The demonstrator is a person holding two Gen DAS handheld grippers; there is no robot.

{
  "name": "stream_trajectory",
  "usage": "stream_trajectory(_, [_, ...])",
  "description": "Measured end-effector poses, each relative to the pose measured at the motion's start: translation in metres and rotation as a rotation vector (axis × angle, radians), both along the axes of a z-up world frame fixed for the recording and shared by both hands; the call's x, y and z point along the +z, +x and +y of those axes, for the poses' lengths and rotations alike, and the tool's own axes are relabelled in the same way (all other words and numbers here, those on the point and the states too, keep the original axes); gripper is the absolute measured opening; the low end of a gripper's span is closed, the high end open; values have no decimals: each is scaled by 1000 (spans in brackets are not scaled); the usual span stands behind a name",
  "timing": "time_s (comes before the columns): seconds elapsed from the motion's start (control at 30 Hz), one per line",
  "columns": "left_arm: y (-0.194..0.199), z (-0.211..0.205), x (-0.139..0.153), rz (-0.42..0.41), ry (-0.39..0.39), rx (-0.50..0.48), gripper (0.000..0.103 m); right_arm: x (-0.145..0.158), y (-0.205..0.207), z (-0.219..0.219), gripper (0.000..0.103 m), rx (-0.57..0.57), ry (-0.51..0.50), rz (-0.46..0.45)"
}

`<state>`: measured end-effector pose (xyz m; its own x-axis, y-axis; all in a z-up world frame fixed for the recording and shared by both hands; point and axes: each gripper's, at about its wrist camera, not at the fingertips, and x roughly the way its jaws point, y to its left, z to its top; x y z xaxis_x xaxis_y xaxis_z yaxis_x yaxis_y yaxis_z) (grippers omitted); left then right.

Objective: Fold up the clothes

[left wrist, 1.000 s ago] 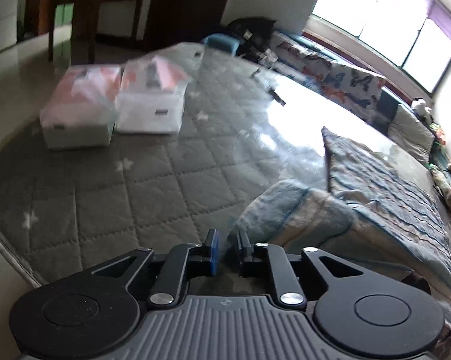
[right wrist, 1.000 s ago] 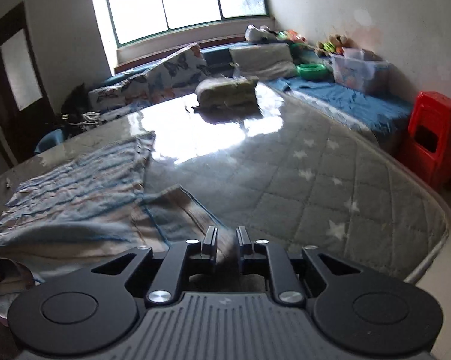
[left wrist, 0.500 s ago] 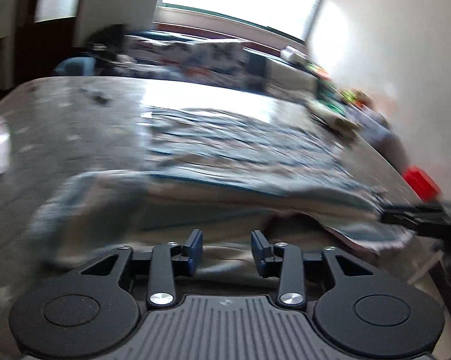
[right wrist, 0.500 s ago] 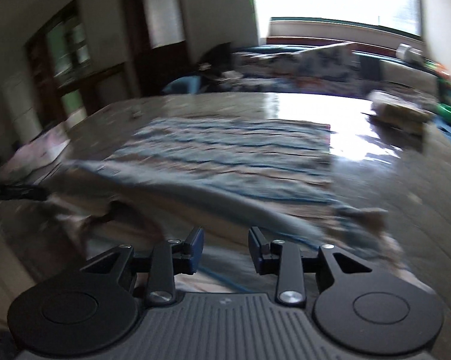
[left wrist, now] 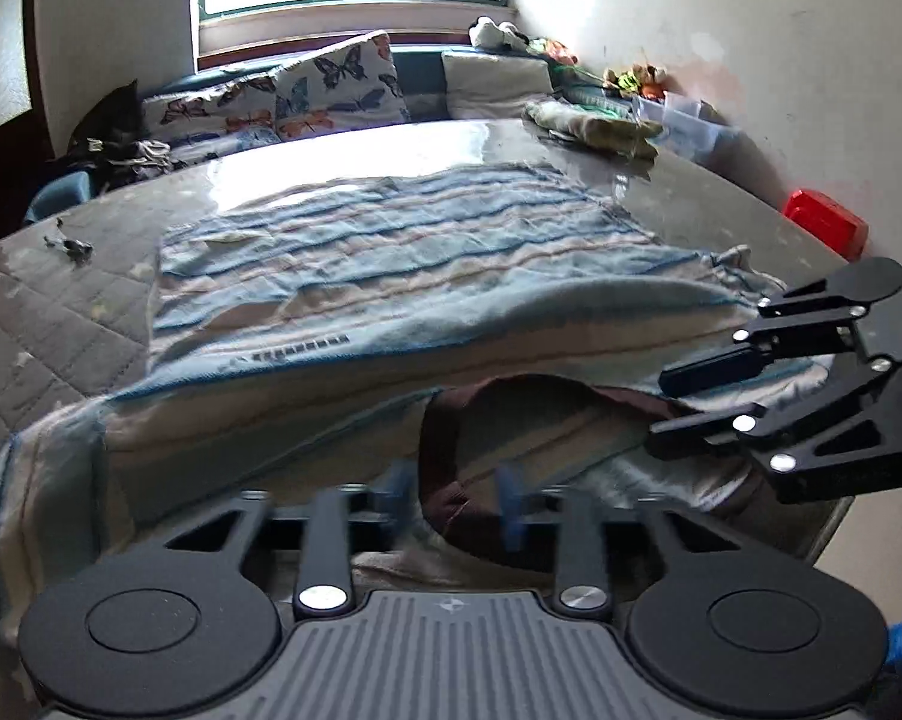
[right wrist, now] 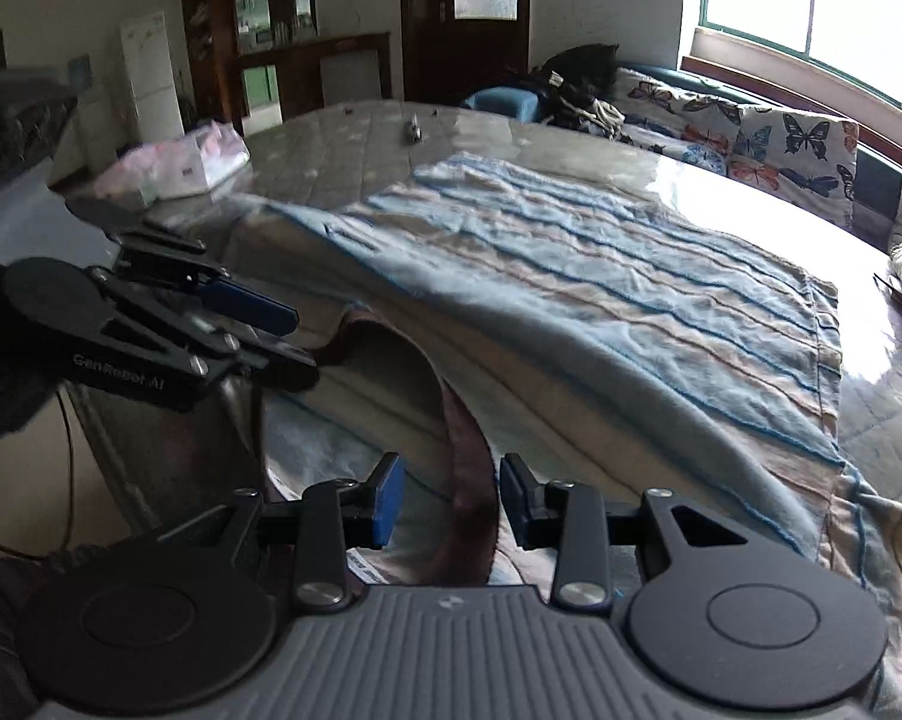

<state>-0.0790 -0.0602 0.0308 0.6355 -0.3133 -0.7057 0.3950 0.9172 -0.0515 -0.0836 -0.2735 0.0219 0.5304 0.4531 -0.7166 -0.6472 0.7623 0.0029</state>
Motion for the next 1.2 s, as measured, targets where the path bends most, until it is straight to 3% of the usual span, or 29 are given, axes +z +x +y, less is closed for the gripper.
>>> stream_trajectory(0.07, [1, 3, -2, 14, -10, 5, 9, -4, 2, 2, 30, -15, -18, 3])
stream_trajectory(0.1, [0, 4, 0, 9, -13, 4, 6, -5, 3, 1, 23, -21, -19, 5])
stream_trajectory(0.27, [-17, 14, 19, -23, -53, -22, 4, 1, 2, -5, 8, -33, -9, -20])
stream_trajectory(0.47, [-50, 32, 42, -41, -118, -99, 1, 24, -22, -19, 7, 59, 6, -16])
stream_trajectory(0.63, [-60, 35, 30, 17, -106, -167, 2, 20, -33, -21, 8, 158, -24, 59])
stream_trajectory(0.7, [-56, 38, 29, 28, -101, -153, 2, 25, -32, -20, 11, 176, -10, 66])
stream_trajectory(0.9, [-29, 53, 41, -57, -128, -30, 4, 42, -13, -16, 16, 128, 35, -28])
stream_trajectory(1.2, [20, 71, 17, -50, -143, 159, 7, 7, 22, 13, 26, 107, 65, 4])
